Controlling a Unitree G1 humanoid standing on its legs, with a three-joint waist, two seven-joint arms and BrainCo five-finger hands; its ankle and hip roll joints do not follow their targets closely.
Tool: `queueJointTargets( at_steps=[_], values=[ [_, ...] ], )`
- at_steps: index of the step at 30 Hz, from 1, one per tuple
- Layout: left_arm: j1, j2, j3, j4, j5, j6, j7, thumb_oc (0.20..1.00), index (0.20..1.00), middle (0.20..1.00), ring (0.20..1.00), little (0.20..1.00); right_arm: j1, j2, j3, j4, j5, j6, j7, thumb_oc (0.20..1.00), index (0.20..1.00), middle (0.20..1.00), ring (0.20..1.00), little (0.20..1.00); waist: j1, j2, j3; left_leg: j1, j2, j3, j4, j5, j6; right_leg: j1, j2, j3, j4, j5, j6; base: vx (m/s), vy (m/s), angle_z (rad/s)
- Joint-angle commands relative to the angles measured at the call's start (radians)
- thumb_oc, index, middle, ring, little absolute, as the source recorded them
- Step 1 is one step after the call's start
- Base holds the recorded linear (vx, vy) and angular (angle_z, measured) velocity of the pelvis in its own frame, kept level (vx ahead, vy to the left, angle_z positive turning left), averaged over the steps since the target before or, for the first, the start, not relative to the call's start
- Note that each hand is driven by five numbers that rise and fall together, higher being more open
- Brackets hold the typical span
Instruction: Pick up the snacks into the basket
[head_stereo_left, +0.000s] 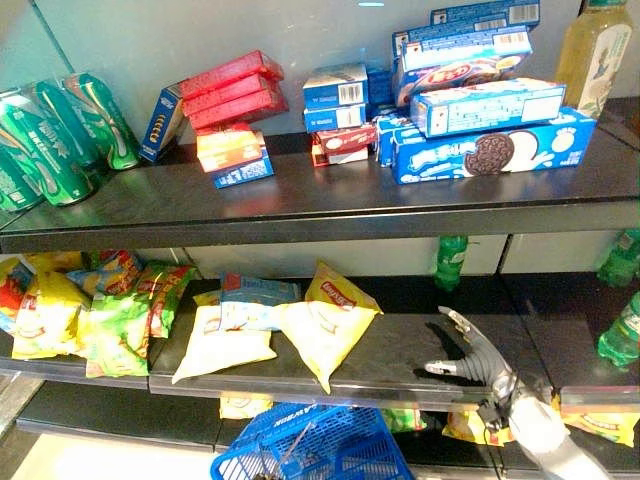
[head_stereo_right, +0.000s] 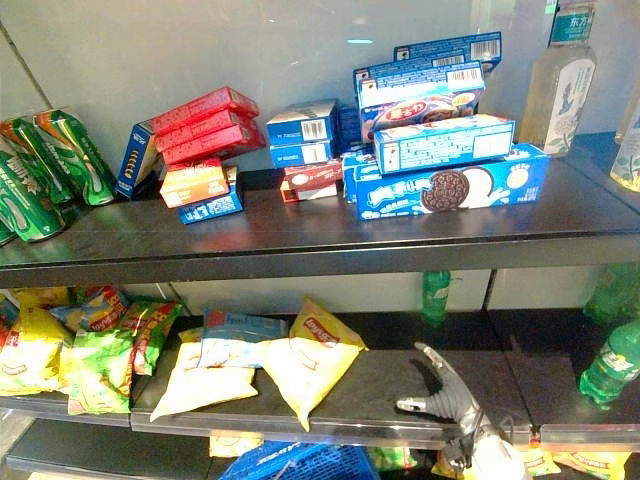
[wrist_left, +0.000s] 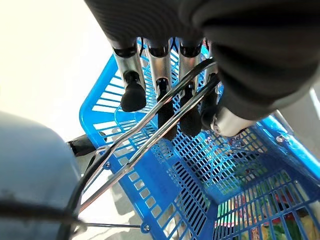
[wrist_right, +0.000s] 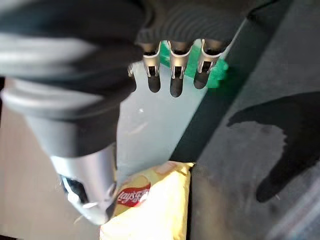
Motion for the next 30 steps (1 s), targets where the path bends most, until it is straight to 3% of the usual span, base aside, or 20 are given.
queueJointTargets(
  at_steps=[1, 7, 12, 20, 26, 30],
  values=[
    [0.003, 0.198, 0.013, 0.070, 0.075, 0.036, 0.102, 0.200, 0.200, 0.200, 0.200, 0.200, -0.085, 0.001, -0.027, -0.072, -0.033, -0.045, -0.030, 1.000, 1.000, 1.000, 1.000, 1.000, 0.037, -0.039, 0.024, -0.033, -0.052, -0.030, 0.008, 0.019, 0.033, -0.028, 0.117, -0.016, 0.011, -0.043, -0.079, -0.01, 0.018, 0.06],
    [-0.037, 0.208, -0.003, 0.058, 0.060, 0.044, 0.123, 0.200, 0.200, 0.200, 0.200, 0.200, -0.165, -0.012, -0.015, -0.033, -0.055, -0.022, -0.064, 1.000, 1.000, 1.000, 1.000, 1.000, 0.039, -0.062, 0.054, -0.077, -0.038, -0.057, 0.022, 0.026, 0.024, -0.057, 0.084, -0.021, 0.011, -0.015, -0.068, -0.07, 0.077, 0.08],
    [-0.049, 0.192, -0.023, 0.074, 0.069, 0.054, 0.121, 0.200, 0.200, 0.200, 0.200, 0.200, -0.200, -0.015, -0.003, 0.007, -0.081, 0.002, -0.074, 1.000, 1.000, 1.000, 1.000, 1.000, 0.042, -0.058, 0.057, -0.067, -0.039, -0.039, 0.006, 0.008, 0.033, -0.063, 0.060, -0.031, 0.011, -0.002, -0.050, -0.01, 0.184, 0.12],
    [-0.131, 0.214, -0.059, 0.067, 0.067, 0.063, 0.154, 0.200, 0.200, 0.200, 0.200, 0.200, -0.353, -0.004, 0.077, 0.104, -0.101, 0.046, -0.108, 1.000, 1.000, 1.000, 1.000, 1.000, 0.075, -0.097, 0.128, -0.130, -0.081, -0.014, -0.008, 0.005, 0.044, -0.138, -0.007, -0.036, 0.011, 0.045, -0.011, -0.06, 0.149, 0.02],
    [-0.192, 0.243, -0.101, 0.014, 0.046, 0.060, 0.196, 0.200, 0.200, 0.200, 0.200, 0.200, -0.561, 0.034, 0.184, 0.262, -0.108, 0.079, -0.141, 1.000, 1.000, 1.000, 1.000, 1.000, 0.113, -0.131, 0.200, -0.221, -0.107, -0.006, -0.008, 0.027, 0.053, -0.236, -0.037, -0.024, 0.011, 0.099, 0.009, -0.09, 0.099, 0.05],
    [-0.198, 0.254, -0.114, -0.008, 0.031, 0.057, 0.205, 0.200, 0.200, 0.200, 0.200, 0.200, -0.659, 0.054, 0.232, 0.346, -0.102, 0.094, -0.149, 1.000, 1.000, 1.000, 1.000, 1.000, 0.136, -0.140, 0.215, -0.256, -0.115, -0.008, -0.008, 0.037, 0.054, -0.265, -0.046, -0.029, 0.011, 0.113, 0.016, -0.03, 0.055, 0.04]
  ],
)
